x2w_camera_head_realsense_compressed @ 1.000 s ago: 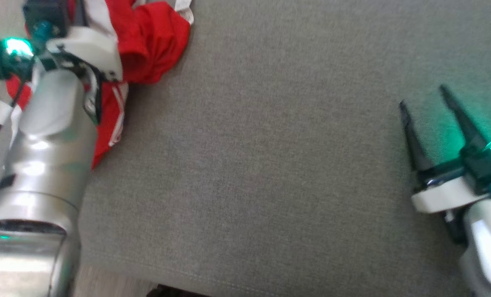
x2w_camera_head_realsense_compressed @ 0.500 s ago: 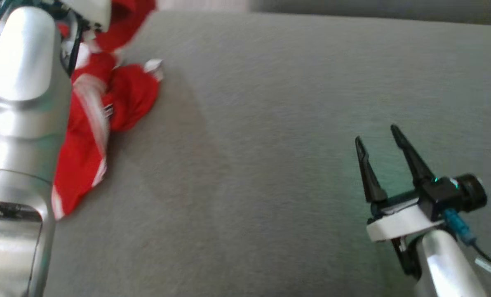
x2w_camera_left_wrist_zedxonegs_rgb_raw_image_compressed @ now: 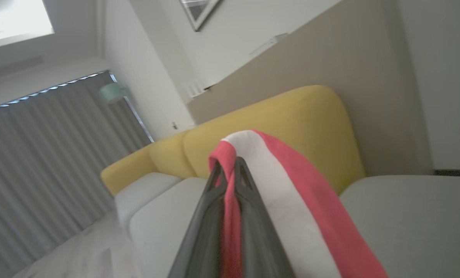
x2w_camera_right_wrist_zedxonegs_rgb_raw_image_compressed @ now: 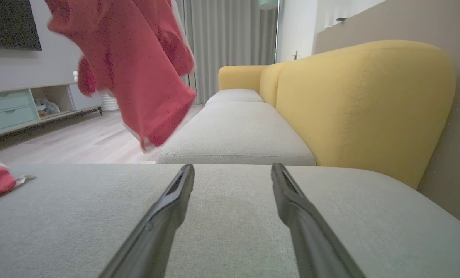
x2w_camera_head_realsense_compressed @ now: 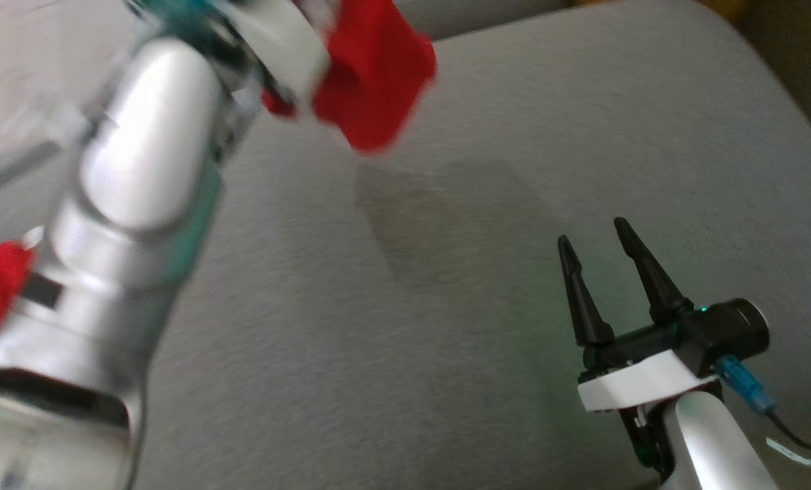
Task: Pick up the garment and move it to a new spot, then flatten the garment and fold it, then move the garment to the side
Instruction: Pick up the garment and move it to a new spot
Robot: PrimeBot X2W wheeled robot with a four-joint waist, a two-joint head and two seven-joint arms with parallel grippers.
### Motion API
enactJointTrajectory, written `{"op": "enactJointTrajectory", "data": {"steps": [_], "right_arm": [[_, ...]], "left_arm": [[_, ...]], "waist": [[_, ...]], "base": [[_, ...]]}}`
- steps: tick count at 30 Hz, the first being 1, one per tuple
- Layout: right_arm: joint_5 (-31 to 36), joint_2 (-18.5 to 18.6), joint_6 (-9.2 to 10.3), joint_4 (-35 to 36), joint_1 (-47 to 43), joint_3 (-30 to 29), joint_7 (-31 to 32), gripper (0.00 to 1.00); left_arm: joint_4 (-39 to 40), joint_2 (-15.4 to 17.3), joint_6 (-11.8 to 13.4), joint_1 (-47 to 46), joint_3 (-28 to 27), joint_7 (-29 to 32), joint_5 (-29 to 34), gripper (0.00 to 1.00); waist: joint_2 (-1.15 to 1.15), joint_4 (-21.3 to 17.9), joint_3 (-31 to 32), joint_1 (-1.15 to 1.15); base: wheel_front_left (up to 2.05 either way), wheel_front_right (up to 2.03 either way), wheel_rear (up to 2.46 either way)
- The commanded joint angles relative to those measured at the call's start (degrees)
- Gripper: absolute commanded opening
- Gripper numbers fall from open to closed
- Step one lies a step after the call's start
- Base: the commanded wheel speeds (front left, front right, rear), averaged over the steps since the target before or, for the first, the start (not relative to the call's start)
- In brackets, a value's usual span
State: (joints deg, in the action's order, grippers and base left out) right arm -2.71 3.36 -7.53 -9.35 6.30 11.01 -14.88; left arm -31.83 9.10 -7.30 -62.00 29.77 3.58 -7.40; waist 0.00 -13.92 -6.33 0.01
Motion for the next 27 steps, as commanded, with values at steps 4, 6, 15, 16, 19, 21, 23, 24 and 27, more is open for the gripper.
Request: {"op": "enactJointTrajectory", "data": {"steps": [4, 6, 15, 16, 19, 21, 23, 24, 27], "right_arm": [[-4.43, -0.46, 0.04, 2.83, 3.86, 2.85, -0.12, 1.0], [-7.81, -0.47, 0.04, 2.86, 4.73, 4.0, -0.12, 1.0], [-10.23, -0.47, 0.04, 1.53, 5.88, 4.45, -0.12, 1.0], [-10.11, -0.47, 0.04, 1.35, 5.78, 4.19, -0.12, 1.0], [-9.5, -0.47, 0.04, 0.67, 5.04, 3.25, -0.12, 1.0], [-9.07, -0.47, 0.04, 0.3, 4.3, 2.28, -0.12, 1.0], [-8.46, -0.47, 0.04, 0.0, 3.4, 1.37, -0.12, 1.0], [-8.08, -0.47, 0.04, -0.1, 2.95, 0.9, -0.12, 1.0], [-6.74, -0.47, 0.04, -0.44, 1.39, -0.66, -0.12, 1.0]], "left_arm": [[2.04, 1.8, -0.13, 3.9, 4.89, 0.92, 0.91, 0.0], [-1.09, 0.62, -0.13, 9.53, 8.28, -0.22, 0.92, 0.0], [-12.6, -4.0, 4.86, 18.43, 12.51, -10.83, 1.96, 1.0], [-13.22, -4.48, 5.7, 18.95, 12.42, -12.91, 1.62, 1.0], [-13.65, -5.38, 8.64, 20.69, 11.88, -17.21, 0.57, 1.0], [-12.44, -5.68, 10.55, 22.51, 11.03, -18.25, -0.54, 1.0], [-9.06, -5.81, 12.69, 24.82, 9.96, -18.5, -1.17, 1.0], [-6.47, -5.83, 13.71, 26.44, 9.23, -18.52, -1.4, 1.0], [1.08, -5.3, 16.07, 32.61, 5.65, -18.55, -2.82, 1.0]], "waist": [[0.0, -9.52, -5.94, -0.01], [0.0, -10.82, -8.12, -0.01], [0.0, -9.5, -10.13, -0.01], [0.0, -8.85, -9.86, -0.01], [0.0, -6.54, -8.11, -0.01], [0.0, -4.78, -6.53, -0.01], [0.0, -2.89, -4.82, -0.01], [0.0, -1.95, -4.04, -0.01], [0.0, 1.06, -1.58, -0.01]], "base": [[0.0, 0.0, 0.0], [0.0, 0.0, 0.0], [0.0, 0.0, 0.0], [0.0, 0.0, 0.0], [0.0, 0.0, 0.0], [0.0, 0.0, 0.0], [0.0, 0.0, 0.0], [0.0, 0.0, 0.0], [0.0, 0.0, 0.0]]}}
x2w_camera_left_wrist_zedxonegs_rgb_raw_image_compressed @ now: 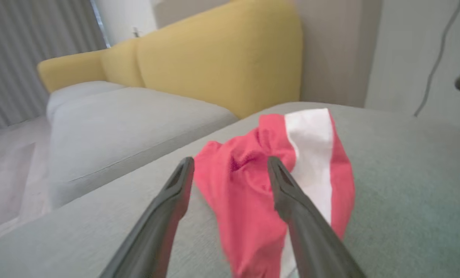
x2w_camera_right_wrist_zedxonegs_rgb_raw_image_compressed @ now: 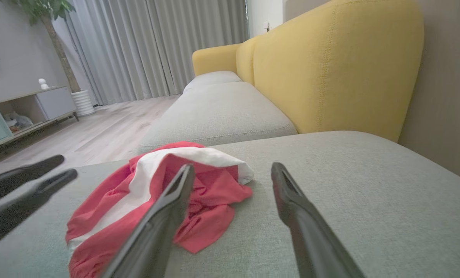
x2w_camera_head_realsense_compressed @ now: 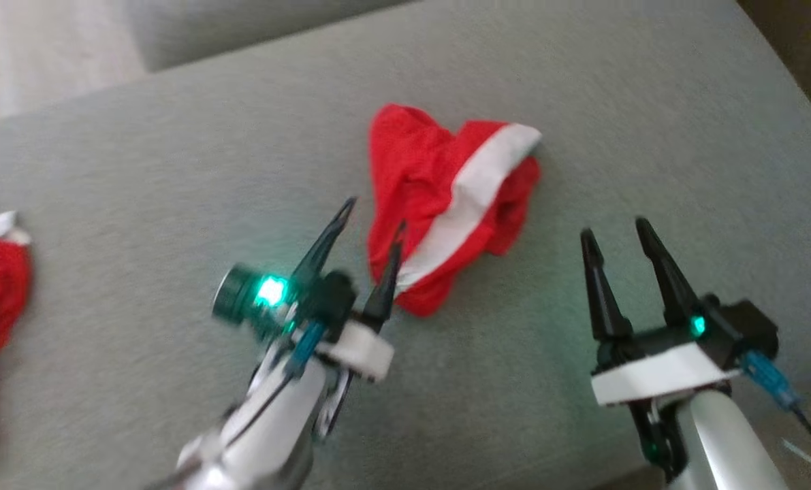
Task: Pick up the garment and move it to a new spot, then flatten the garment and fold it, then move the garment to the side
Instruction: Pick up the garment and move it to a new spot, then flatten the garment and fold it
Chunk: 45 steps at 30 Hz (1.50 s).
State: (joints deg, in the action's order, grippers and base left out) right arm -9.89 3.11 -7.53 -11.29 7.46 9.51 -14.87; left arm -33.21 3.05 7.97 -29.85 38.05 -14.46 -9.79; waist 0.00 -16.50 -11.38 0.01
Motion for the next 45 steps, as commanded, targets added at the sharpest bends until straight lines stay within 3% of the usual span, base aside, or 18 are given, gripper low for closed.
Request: {"op": "enactJointTrajectory", "data": {"steps": [1, 6, 11, 17, 24, 45], "right_arm": [[0.88, -0.23, 0.04, 1.4, -0.39, 0.4, -0.13, 1.0], [3.25, -0.23, 0.04, 1.13, -3.74, -1.22, -0.13, 1.0], [4.65, -0.23, 0.04, 1.47, -7.24, -2.85, -0.13, 1.0], [5.91, -0.23, 0.04, 1.84, -9.8, -3.3, -0.13, 1.0], [6.07, -0.24, 0.04, 1.93, -11.06, -3.35, -0.13, 1.0], [7.62, -0.24, 0.04, 1.56, -12.2, -1.4, -0.13, 1.0]], "left_arm": [[4.9, 1.13, 1.46, 2.57, -3.93, -0.51, -0.59, 1.0], [16.07, 1.69, 3.67, 13.71, -11.73, -0.52, -1.65, 1.0], [23.97, 1.03, 3.17, 23.75, -18.04, -0.53, -1.04, 1.0], [30.22, 0.16, 3.74, 32.49, -22.77, -0.53, 1.54, 1.0], [31.57, -0.12, 4.0, 36.86, -24.49, -0.53, 3.31, 1.0], [32.21, -0.16, 4.62, 38.8, -24.41, -0.53, 2.19, 1.0]], "waist": [[0.0, 4.61, 4.25, -0.01], [0.0, 8.98, 7.33, -0.01], [0.0, 12.11, 9.61, -0.01], [0.0, 13.23, 11.46, -0.01], [0.0, 13.42, 12.87, -0.01], [0.0, 14.27, 14.41, -0.01]], "base": [[0.0, 0.0, 0.0], [0.0, 0.0, 0.0], [0.0, 0.0, 0.0], [0.0, 0.0, 0.0], [0.0, 0.0, 0.0], [0.0, 0.0, 0.0]]}}
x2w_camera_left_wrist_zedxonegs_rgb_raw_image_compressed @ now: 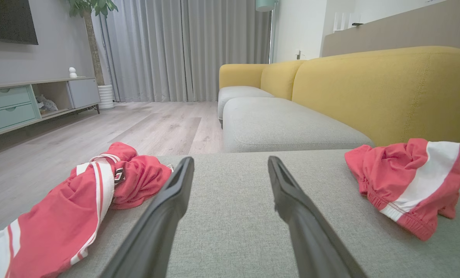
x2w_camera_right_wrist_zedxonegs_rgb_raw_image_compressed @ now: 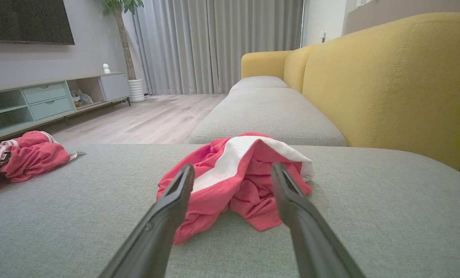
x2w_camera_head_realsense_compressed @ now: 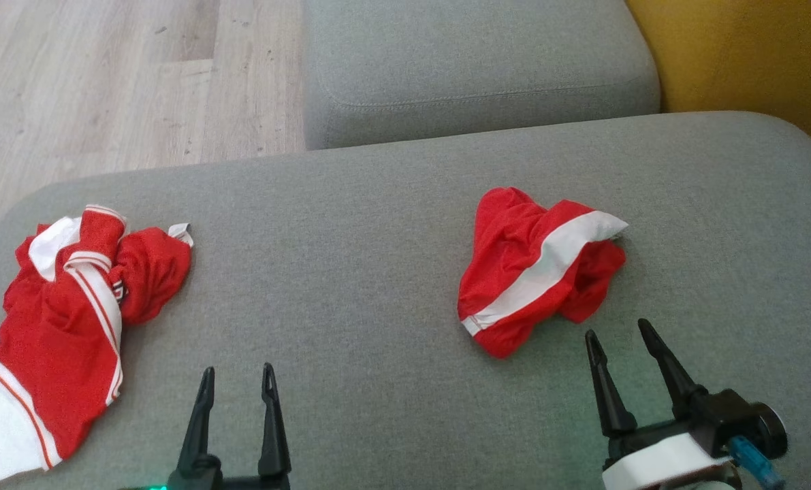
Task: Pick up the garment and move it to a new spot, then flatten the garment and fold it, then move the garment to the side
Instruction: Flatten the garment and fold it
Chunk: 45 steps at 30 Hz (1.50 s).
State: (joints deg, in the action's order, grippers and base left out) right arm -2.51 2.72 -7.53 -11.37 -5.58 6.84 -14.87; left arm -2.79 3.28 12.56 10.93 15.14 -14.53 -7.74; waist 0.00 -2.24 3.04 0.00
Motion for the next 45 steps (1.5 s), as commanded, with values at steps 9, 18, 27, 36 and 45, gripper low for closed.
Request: {"op": "enactJointTrajectory", "data": {"steps": [9, 18, 27, 36, 45], "right_arm": [[0.13, 0.16, 0.04, 1.52, 0.88, 1.29, -0.13, 1.0], [0.09, 0.16, 0.04, 1.29, 1.07, 1.36, -0.13, 1.0], [0.2, 0.16, 0.04, 1.26, 1.33, 1.72, -0.13, 1.0], [0.92, 0.16, 0.04, 2.27, 2.44, 4.03, -0.13, 1.0], [1.24, 0.55, 0.04, 3.41, 5.78, 6.19, -0.13, 1.0]], "left_arm": [[1.38, -0.4, 0.06, -1.94, -1.34, -0.47, 0.19, 1.0], [1.11, -0.4, 0.27, -1.87, -1.36, -0.47, -0.41, 1.0], [0.69, -0.4, 0.09, -1.61, -0.99, -0.47, -1.19, 1.0], [-5.85, -0.4, -5.61, -4.34, 2.07, -0.47, -5.14, 1.0], [-19.93, -0.4, -13.63, -16.07, 10.88, -0.47, -16.07, 1.0]], "waist": [[0.0, 0.12, -0.1, 0.0], [0.0, 0.1, -0.02, 0.0], [0.0, -0.48, -0.16, 0.0], [0.0, -2.54, -2.68, 0.0], [0.0, -6.2, -8.7, 0.0]], "base": [[0.0, 0.0, 0.0], [0.0, 0.0, 0.0], [0.0, 0.0, 0.0], [0.0, 0.0, 0.0], [0.0, 0.0, 0.0]]}}
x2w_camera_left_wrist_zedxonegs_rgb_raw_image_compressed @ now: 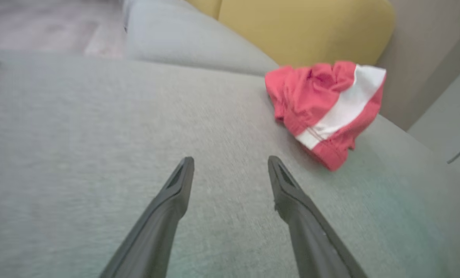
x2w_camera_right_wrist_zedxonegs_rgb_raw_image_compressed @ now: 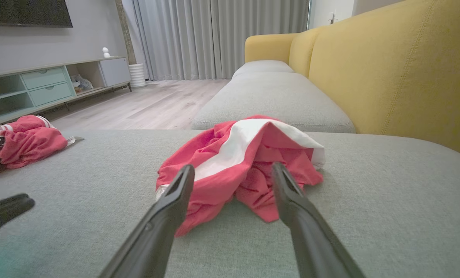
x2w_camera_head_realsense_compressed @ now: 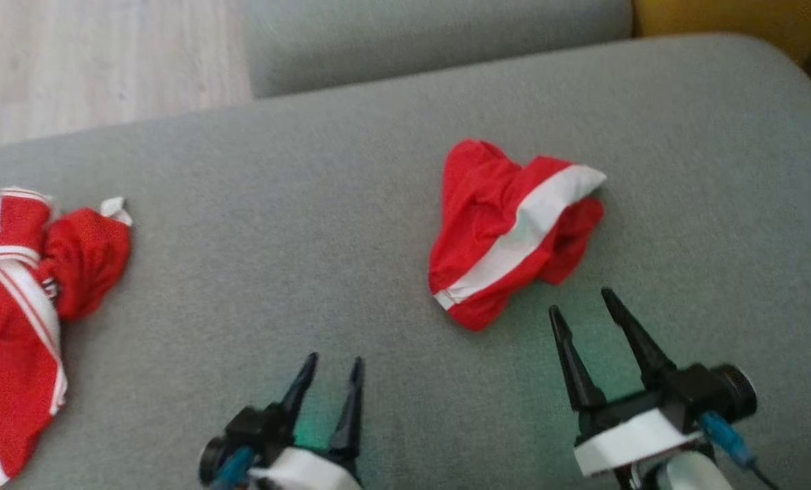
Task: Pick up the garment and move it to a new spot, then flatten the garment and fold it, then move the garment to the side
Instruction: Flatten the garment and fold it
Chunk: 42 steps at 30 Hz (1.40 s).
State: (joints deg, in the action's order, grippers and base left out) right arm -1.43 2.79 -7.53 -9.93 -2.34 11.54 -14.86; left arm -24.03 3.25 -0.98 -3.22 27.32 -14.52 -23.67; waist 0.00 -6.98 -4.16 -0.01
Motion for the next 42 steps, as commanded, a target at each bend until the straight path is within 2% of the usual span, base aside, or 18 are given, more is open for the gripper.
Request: {"op": "enactJointTrajectory", "data": {"steps": [1, 8, 12, 21, 30, 35, 42], "right_arm": [[0.11, 0.54, 0.04, 1.98, 2.93, 1.62, -0.14, 1.0], [-0.17, 1.04, 0.04, 2.02, 5.24, 3.0, -0.14, 1.0], [-0.25, 1.08, 0.04, 2.01, 6.33, 3.57, -0.14, 1.0], [-0.26, 1.26, 0.04, 2.11, 7.36, 3.53, -0.14, 1.0], [-0.23, 1.11, 0.04, 2.01, 7.36, 3.05, -0.14, 1.0], [-0.18, 0.93, 0.04, 2.03, 6.98, 2.47, -0.14, 1.0], [-0.33, 0.62, 0.04, 2.01, 6.64, 2.03, -0.14, 1.0]], "left_arm": [[-0.44, -0.37, -0.8, -3.56, -0.01, -0.48, -1.22, 1.0], [-7.42, -0.37, -4.45, -12.51, 8.23, -0.48, -13.59, 1.0], [-9.98, -0.37, -5.65, -16.48, 12.12, -0.48, -20.02, 1.0], [-11.99, -0.37, -6.46, -21.85, 18.06, -0.48, -30.68, 1.0], [-10.67, -0.37, -6.49, -23.69, 25.17, -0.48, -41.77, 1.0], [-10.22, -0.37, -6.49, -24.19, 26.47, -0.48, -42.83, 1.0], [-6.37, 1.0, -6.5, -21.73, 25.55, -0.48, -40.45, 1.0]], "waist": [[0.0, -1.94, -2.03, 0.01], [0.0, -5.56, -5.28, 0.01], [0.0, -7.85, -6.68, 0.01], [0.0, -11.35, -9.04, 0.01], [0.0, -12.24, -9.06, 0.01], [0.0, -11.79, -8.81, 0.01], [0.0, -10.67, -8.45, 0.01]], "base": [[0.0, 0.0, 0.0], [0.0, 0.0, 0.0], [0.0, 0.0, 0.0], [0.0, 0.0, 0.0], [0.0, 0.0, 0.0], [0.0, 0.0, 0.0], [0.0, 0.0, 0.0]]}}
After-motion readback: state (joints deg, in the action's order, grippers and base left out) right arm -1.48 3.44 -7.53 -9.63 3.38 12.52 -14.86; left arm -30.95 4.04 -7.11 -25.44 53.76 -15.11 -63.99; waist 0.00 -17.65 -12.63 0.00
